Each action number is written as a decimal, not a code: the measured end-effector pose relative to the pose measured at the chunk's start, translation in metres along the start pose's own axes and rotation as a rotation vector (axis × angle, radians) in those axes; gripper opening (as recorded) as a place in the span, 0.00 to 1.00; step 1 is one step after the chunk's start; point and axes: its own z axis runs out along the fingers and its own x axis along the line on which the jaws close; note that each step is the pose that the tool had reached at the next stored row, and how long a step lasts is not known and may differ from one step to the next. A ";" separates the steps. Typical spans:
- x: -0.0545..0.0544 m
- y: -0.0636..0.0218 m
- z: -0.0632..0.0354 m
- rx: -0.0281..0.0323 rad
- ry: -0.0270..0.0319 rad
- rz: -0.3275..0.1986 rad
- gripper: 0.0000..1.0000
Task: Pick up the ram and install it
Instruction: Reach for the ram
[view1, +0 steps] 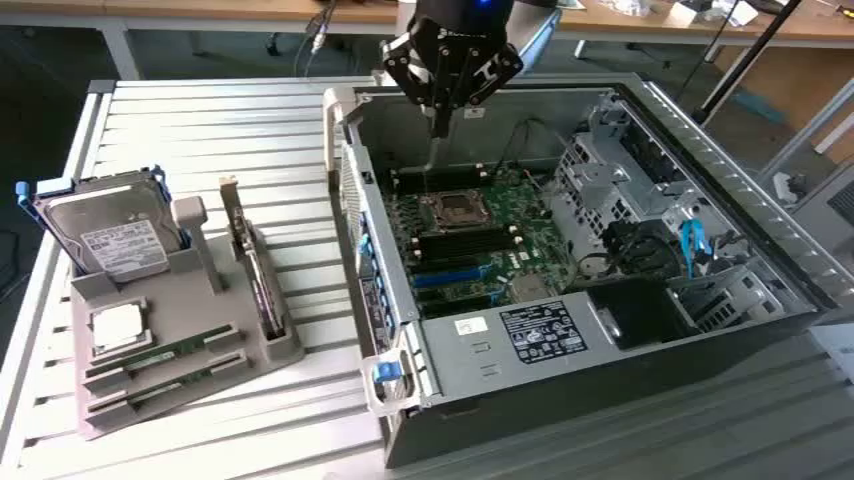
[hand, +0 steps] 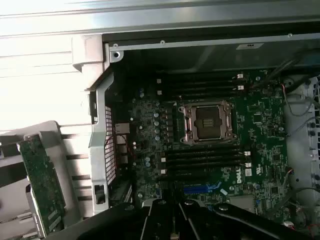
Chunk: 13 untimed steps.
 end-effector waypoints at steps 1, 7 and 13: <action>0.001 0.0000 0.0000 0.0000 0.0000 0.000 0.15; 0.025 -0.0019 -0.0007 0.0006 -0.0008 0.000 0.15; 0.044 -0.0033 -0.0012 0.0005 -0.0014 0.000 0.15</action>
